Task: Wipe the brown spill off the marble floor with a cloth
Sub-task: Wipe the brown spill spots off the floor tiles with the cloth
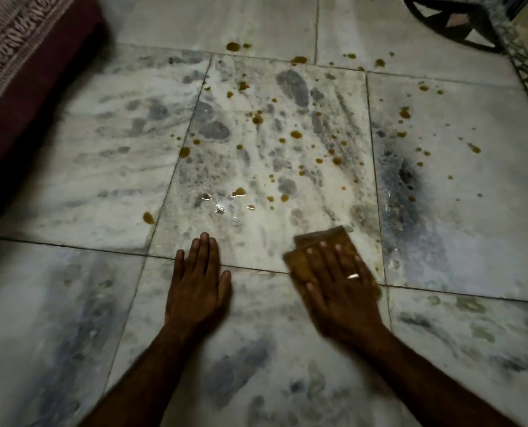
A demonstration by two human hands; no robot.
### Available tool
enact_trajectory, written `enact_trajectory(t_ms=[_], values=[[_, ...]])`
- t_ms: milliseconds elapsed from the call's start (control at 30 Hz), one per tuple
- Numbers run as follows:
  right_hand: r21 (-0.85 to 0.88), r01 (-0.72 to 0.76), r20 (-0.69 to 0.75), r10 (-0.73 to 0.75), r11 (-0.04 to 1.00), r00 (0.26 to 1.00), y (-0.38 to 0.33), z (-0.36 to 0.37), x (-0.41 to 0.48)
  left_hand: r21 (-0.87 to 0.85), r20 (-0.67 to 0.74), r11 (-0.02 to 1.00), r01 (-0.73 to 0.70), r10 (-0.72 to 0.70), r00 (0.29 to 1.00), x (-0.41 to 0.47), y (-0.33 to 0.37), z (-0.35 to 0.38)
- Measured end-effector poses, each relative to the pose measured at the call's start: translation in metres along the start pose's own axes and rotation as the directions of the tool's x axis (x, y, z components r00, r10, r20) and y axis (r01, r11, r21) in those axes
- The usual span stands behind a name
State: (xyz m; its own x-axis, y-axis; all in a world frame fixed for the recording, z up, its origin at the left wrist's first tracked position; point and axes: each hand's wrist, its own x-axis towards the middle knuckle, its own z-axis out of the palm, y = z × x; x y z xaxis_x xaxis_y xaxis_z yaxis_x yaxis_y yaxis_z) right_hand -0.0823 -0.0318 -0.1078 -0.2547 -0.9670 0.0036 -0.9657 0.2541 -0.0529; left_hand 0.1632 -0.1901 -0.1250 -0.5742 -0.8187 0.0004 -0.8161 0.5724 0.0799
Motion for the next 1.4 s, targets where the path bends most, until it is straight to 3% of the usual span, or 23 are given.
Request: enact_trajectory(t_ms=[100,167,333,533,600,700,800,900,1033,1167,1233,1333,1400], values=[[0.017,-0.207,0.029,0.207,0.978,0.978,0.013,0.001,0.055,-0.016,-0.005,0.999,0.032,-0.033,0.999,0.001,-0.009,0.000],[0.039,-0.229,0.059,0.226,0.973,0.972,0.000,0.006,0.097,-0.022,-0.012,0.999,0.032,-0.032,0.999,0.002,-0.009,-0.001],[0.108,-0.106,0.025,0.104,0.988,0.994,-0.073,0.011,0.149,-0.020,-0.032,0.994,0.103,-0.104,0.994,0.013,-0.016,-0.005],[0.077,0.277,0.073,-0.283,0.958,0.956,-0.086,0.004,0.073,0.007,-0.021,0.993,0.121,-0.121,0.992,0.022,-0.046,-0.006],[0.057,0.213,0.063,-0.217,0.975,0.974,-0.068,0.003,0.067,0.006,-0.016,0.990,0.143,-0.143,0.990,0.019,-0.060,-0.006],[0.035,-0.035,0.035,0.034,0.999,0.999,-0.060,0.007,0.106,-0.001,-0.018,0.985,0.171,-0.171,0.985,0.020,-0.072,-0.007],[0.059,-0.104,0.057,0.101,0.993,0.993,-0.085,0.008,0.165,-0.012,-0.024,0.988,0.152,-0.152,0.988,0.022,-0.073,-0.007],[0.119,-0.030,0.076,0.021,0.992,0.997,-0.130,0.006,0.198,-0.013,-0.029,0.989,0.147,-0.147,0.989,0.022,-0.074,-0.008],[0.084,0.255,0.036,-0.258,0.963,0.965,-0.187,0.009,0.164,-0.015,-0.054,0.978,0.209,-0.209,0.976,0.023,-0.087,-0.008],[0.108,0.390,0.037,-0.396,0.914,0.917,-0.163,0.005,0.115,-0.009,-0.055,0.973,0.230,-0.231,0.972,0.015,-0.104,-0.009],[0.080,0.350,0.038,-0.354,0.933,0.935,-0.148,0.005,0.116,-0.001,-0.054,0.968,0.252,-0.252,0.966,0.013,-0.112,-0.010],[0.075,0.134,0.054,-0.138,0.988,0.989,-0.159,0.009,0.154,-0.012,-0.039,0.948,0.318,-0.318,0.947,0.012,-0.125,-0.012],[0.102,0.075,0.071,-0.083,0.992,0.994,-0.182,0.012,0.185,-0.019,-0.032,0.946,0.325,-0.325,0.945,0.012,-0.130,-0.013]])
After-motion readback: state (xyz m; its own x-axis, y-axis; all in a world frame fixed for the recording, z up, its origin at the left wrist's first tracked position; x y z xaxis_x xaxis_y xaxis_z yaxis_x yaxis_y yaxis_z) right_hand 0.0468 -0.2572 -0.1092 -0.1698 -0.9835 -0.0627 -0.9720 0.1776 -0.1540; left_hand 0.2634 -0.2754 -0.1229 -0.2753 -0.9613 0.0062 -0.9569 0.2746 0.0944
